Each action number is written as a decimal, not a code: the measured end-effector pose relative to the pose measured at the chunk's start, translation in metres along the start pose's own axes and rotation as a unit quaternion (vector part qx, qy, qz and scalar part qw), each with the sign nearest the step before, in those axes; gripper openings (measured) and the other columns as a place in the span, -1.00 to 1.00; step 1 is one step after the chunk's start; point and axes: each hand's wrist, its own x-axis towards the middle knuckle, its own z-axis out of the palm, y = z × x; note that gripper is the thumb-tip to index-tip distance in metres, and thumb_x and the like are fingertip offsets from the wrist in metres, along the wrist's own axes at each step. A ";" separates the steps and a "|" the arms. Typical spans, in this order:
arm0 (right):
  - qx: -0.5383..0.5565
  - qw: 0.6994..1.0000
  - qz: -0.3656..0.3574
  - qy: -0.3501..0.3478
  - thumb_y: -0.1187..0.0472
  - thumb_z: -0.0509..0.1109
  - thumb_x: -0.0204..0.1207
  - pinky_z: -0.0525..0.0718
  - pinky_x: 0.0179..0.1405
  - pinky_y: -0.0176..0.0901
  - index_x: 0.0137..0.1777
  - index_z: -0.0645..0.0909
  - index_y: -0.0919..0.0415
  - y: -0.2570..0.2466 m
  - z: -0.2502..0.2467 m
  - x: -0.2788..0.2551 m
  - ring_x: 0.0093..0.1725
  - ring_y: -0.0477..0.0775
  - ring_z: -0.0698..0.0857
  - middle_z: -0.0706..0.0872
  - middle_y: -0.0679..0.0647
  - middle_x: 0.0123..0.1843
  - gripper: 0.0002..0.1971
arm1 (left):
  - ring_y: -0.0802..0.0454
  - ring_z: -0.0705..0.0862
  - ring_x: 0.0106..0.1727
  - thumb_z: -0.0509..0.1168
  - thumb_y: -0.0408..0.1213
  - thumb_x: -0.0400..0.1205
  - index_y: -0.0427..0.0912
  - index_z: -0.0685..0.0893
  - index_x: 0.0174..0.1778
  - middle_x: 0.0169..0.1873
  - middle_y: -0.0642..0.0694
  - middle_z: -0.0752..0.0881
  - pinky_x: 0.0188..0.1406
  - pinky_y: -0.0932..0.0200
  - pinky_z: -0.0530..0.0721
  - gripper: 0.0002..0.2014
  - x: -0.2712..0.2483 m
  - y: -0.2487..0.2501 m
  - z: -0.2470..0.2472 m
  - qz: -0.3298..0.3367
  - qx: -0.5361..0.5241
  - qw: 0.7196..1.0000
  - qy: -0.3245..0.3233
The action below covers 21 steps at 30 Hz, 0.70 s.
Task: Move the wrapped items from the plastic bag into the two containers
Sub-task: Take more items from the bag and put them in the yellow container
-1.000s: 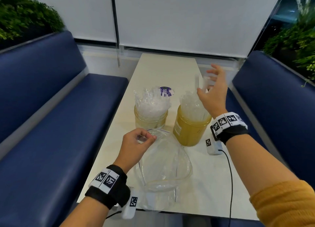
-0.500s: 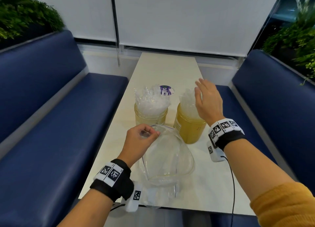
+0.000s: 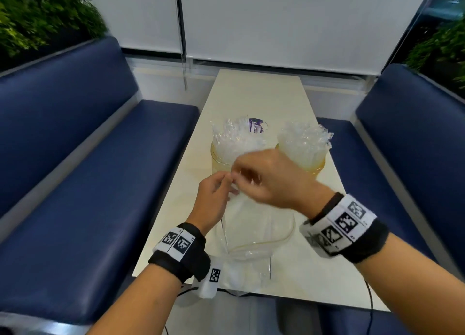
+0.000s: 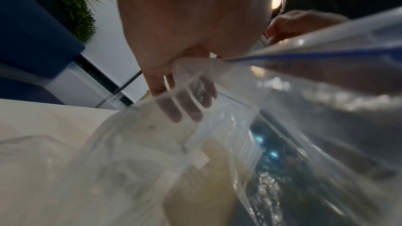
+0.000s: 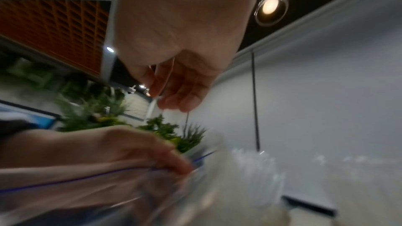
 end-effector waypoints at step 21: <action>-0.146 0.850 0.117 -0.493 0.15 0.27 0.74 0.57 0.28 0.06 0.59 0.41 0.17 -0.010 0.119 -0.020 0.37 0.24 0.58 0.53 0.20 0.44 -0.56 | -0.03 0.81 0.10 0.18 -0.18 0.83 -0.12 0.79 0.21 0.13 -0.03 0.81 0.16 -0.15 0.77 -0.73 -0.003 0.001 -0.011 0.006 -0.003 0.999 -0.041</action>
